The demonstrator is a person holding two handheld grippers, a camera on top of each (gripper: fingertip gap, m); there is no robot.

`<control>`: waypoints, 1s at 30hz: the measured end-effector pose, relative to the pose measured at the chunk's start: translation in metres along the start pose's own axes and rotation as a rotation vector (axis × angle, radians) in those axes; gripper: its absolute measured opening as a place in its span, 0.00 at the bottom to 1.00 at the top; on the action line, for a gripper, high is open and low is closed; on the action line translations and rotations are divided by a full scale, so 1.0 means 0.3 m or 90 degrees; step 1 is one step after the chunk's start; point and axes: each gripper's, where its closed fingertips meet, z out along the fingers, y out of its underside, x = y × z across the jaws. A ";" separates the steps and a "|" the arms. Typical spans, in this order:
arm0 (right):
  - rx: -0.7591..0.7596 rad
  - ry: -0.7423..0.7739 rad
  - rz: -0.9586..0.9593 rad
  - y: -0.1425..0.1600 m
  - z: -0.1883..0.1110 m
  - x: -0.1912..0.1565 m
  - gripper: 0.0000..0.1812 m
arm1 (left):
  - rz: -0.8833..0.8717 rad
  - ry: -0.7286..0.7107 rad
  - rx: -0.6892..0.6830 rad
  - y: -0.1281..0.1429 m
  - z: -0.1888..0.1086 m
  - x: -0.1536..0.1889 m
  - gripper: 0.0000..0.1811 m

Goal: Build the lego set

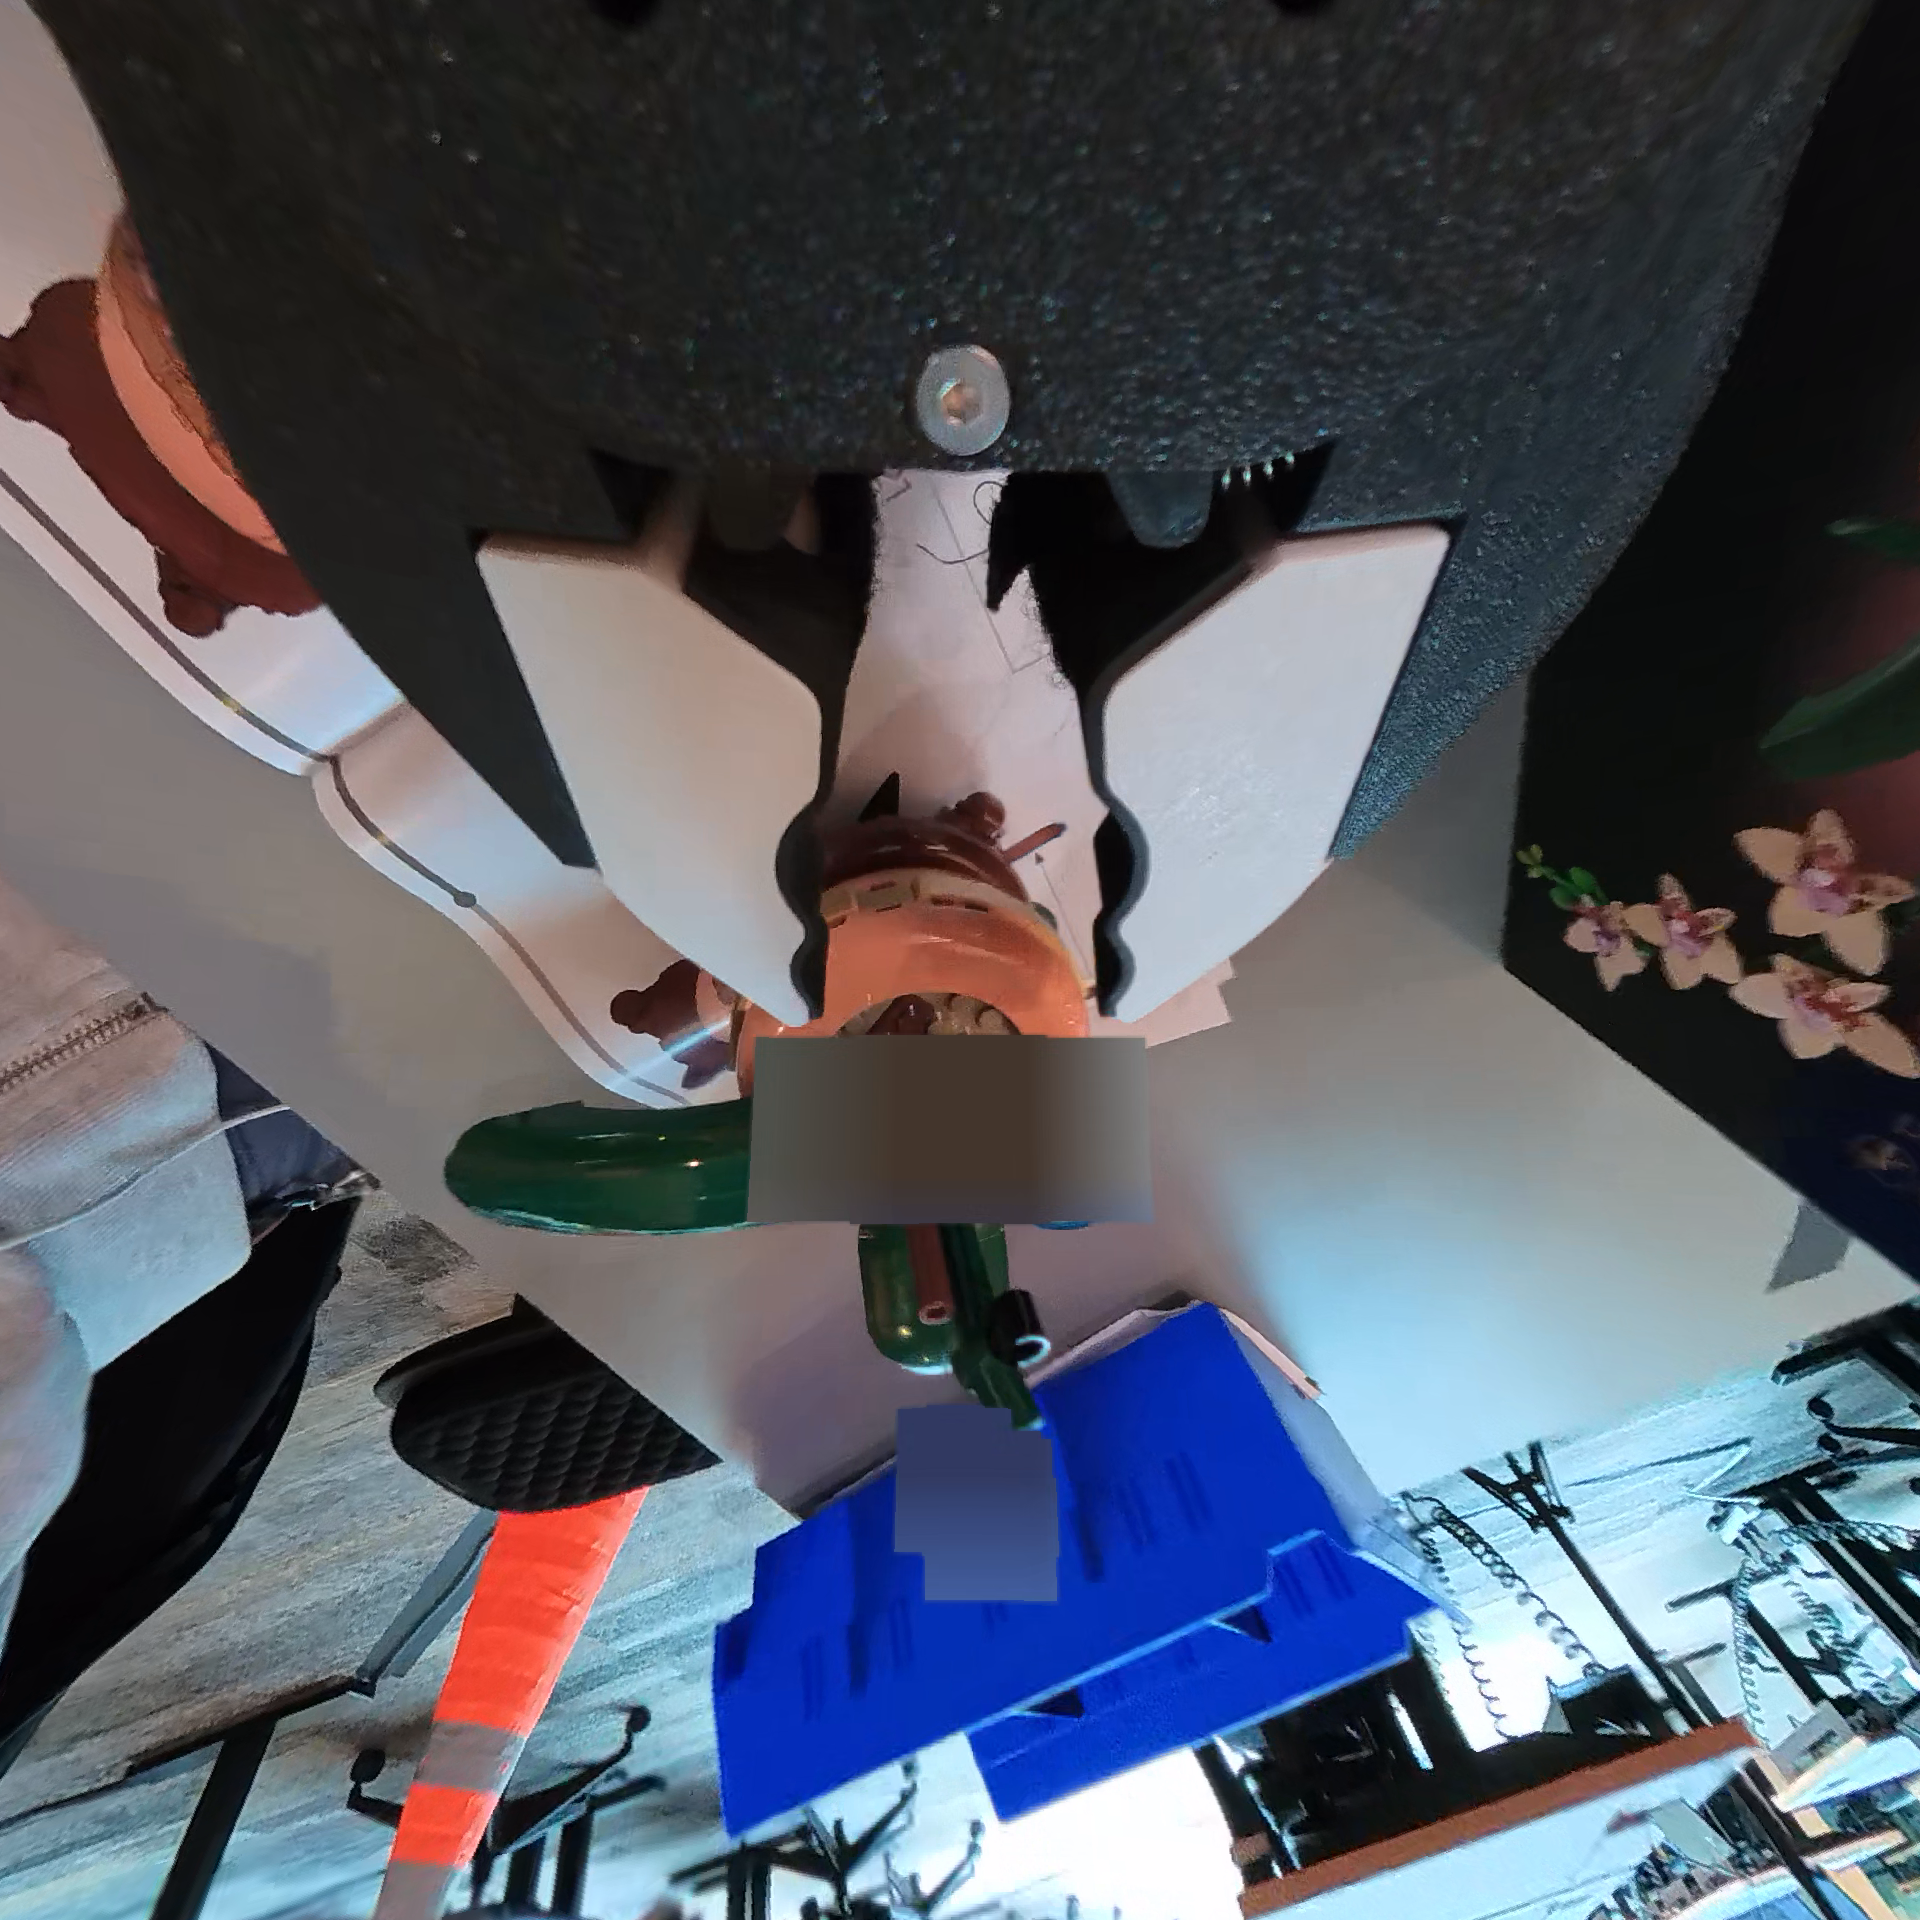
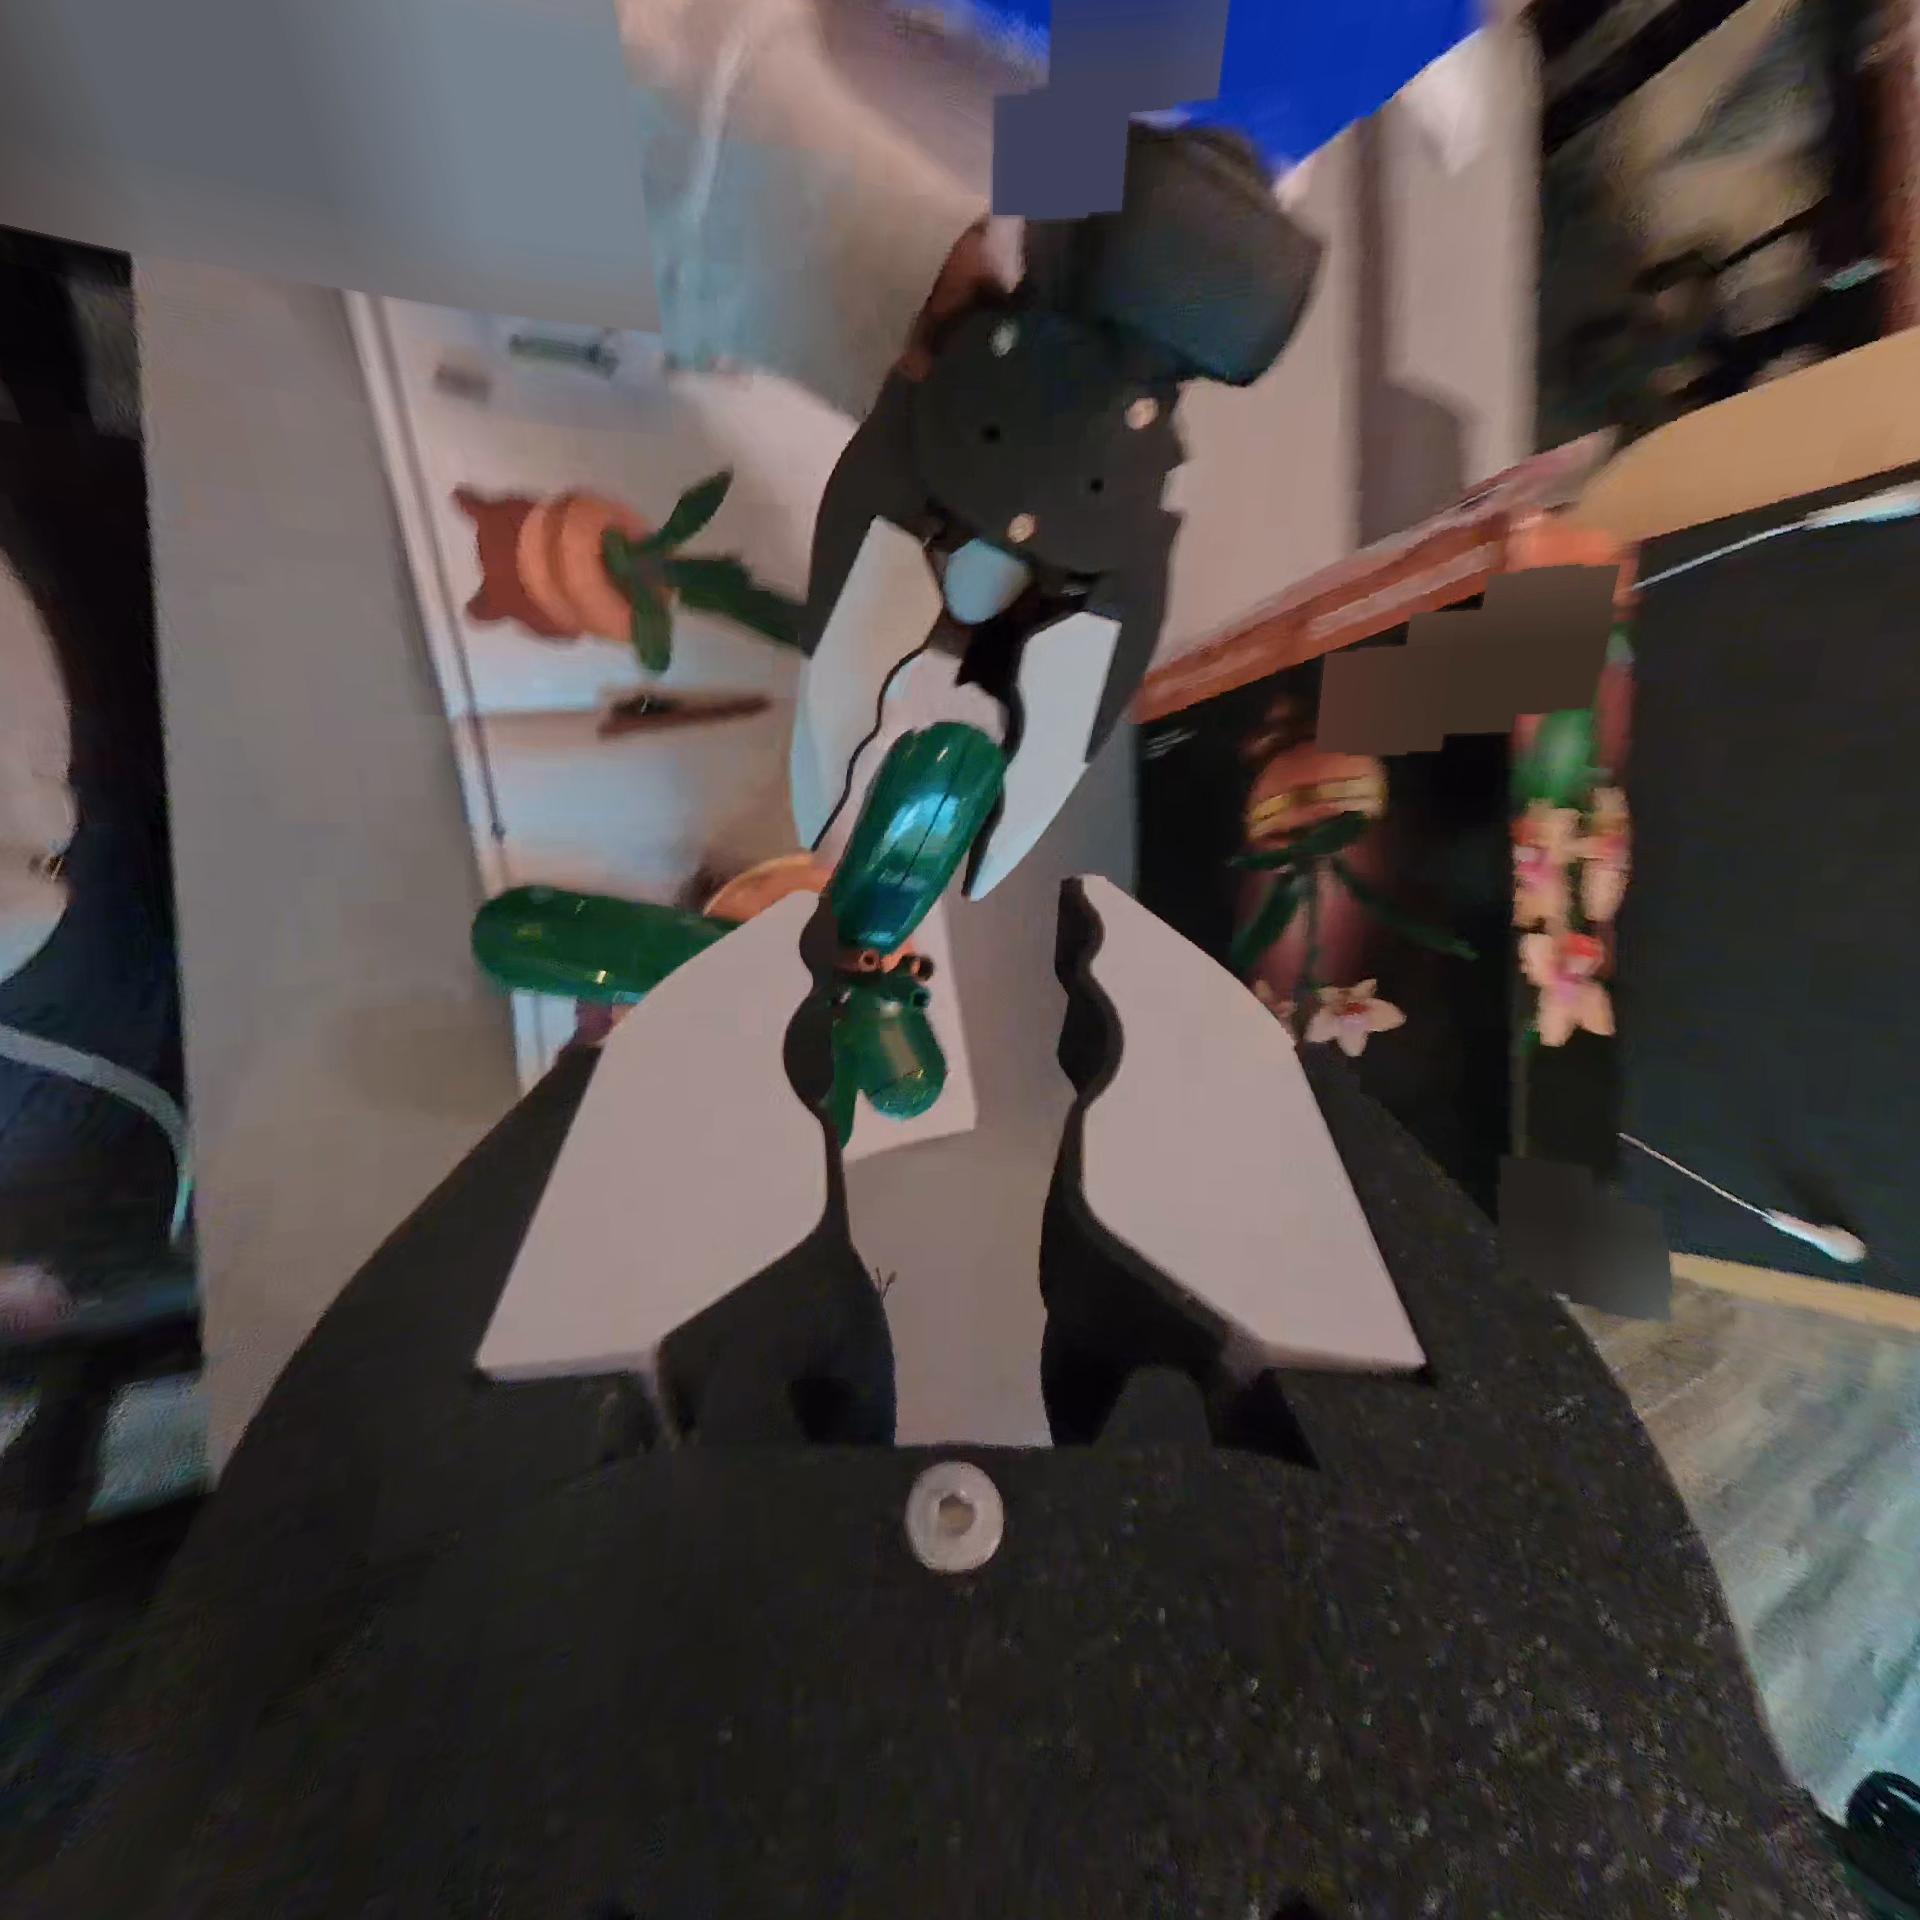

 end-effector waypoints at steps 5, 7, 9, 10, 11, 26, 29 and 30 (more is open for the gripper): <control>0.246 0.229 0.045 -0.058 -0.143 0.005 0.18 | 0.011 -0.079 0.026 -0.057 -0.154 -0.049 0.28; 0.289 0.281 0.049 -0.034 -0.166 -0.018 0.14 | 0.021 -0.129 0.020 -0.067 -0.239 -0.060 0.29; 0.285 0.267 0.123 0.031 -0.120 -0.040 0.13 | 0.035 -0.202 -0.010 -0.063 -0.336 -0.070 0.30; 0.273 0.227 0.167 0.067 -0.077 -0.059 0.14 | 0.034 -0.241 -0.013 -0.069 -0.384 -0.069 0.30; 0.270 0.199 0.212 0.098 -0.037 -0.064 0.14 | 0.027 -0.275 -0.002 -0.084 -0.423 -0.060 0.30; 0.189 0.019 0.327 0.189 0.178 -0.058 0.05 | -0.165 -0.369 -0.005 -0.029 -0.001 0.097 0.41; 0.191 0.001 0.315 0.192 0.173 -0.057 0.06 | -0.202 -0.348 0.018 -0.036 0.026 0.060 0.38; 0.196 -0.006 0.315 0.192 0.170 -0.055 0.07 | -0.213 -0.342 0.031 -0.041 0.025 0.050 0.36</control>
